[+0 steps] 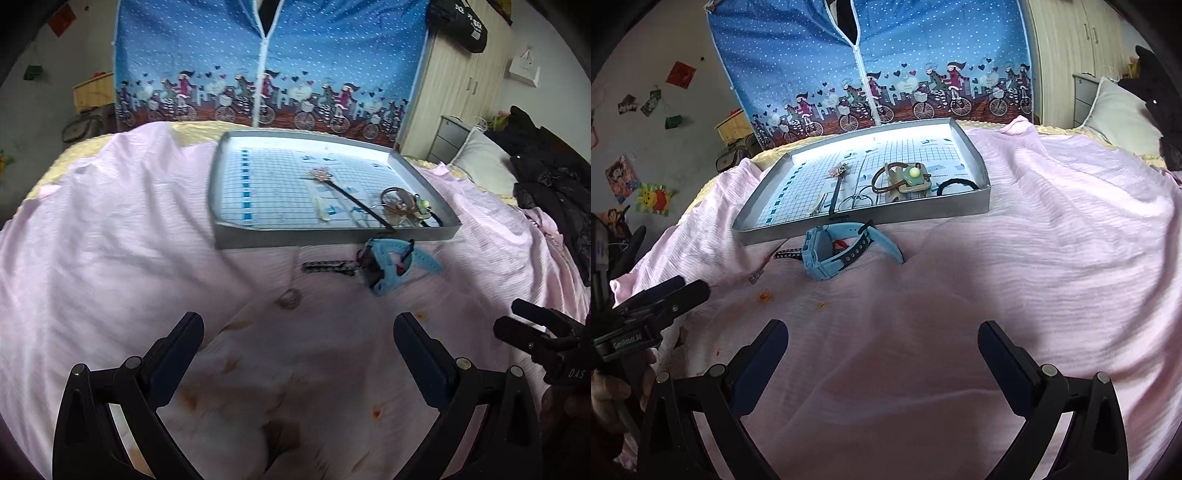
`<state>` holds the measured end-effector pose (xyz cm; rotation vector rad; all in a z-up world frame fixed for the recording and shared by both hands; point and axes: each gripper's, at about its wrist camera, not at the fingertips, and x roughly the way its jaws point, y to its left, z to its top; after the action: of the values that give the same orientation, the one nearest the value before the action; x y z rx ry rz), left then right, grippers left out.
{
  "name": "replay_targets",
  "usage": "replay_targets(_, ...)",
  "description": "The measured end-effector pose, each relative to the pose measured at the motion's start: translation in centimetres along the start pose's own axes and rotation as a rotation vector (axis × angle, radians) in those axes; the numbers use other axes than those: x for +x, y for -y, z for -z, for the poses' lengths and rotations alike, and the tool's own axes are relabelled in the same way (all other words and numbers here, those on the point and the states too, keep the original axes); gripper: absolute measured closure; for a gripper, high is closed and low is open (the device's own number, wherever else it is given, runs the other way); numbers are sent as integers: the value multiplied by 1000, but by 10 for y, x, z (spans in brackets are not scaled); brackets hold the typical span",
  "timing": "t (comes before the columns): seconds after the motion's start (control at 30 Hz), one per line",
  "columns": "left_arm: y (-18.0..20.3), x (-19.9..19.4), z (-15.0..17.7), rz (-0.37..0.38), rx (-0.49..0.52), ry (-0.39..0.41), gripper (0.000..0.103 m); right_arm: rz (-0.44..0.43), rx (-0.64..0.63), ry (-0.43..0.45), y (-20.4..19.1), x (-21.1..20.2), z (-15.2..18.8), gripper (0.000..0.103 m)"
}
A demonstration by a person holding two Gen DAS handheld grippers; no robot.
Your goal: Organize jewelry
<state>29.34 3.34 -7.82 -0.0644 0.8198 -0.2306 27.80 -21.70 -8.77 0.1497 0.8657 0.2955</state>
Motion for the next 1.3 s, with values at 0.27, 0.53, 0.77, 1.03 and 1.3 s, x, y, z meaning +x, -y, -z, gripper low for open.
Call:
replay_targets(0.27,3,31,-10,70,5,-57,38,-40,-19,29,6,18,-18,0)
replay_targets(0.53,-8,51,-3,63,-43,-108,46,-94,-3,55,14,58,-41,33)
replay_targets(0.77,-15,63,-4,33,-72,-144,48,-114,-64,13,3,94,-58,50)
replay_targets(1.03,-25,78,-7,42,-117,-155,53,-150,-33,-38,7,115,-59,61)
replay_targets(1.3,-28,79,-5,33,-142,-137,70,-173,-27,-35,7,117,-58,69)
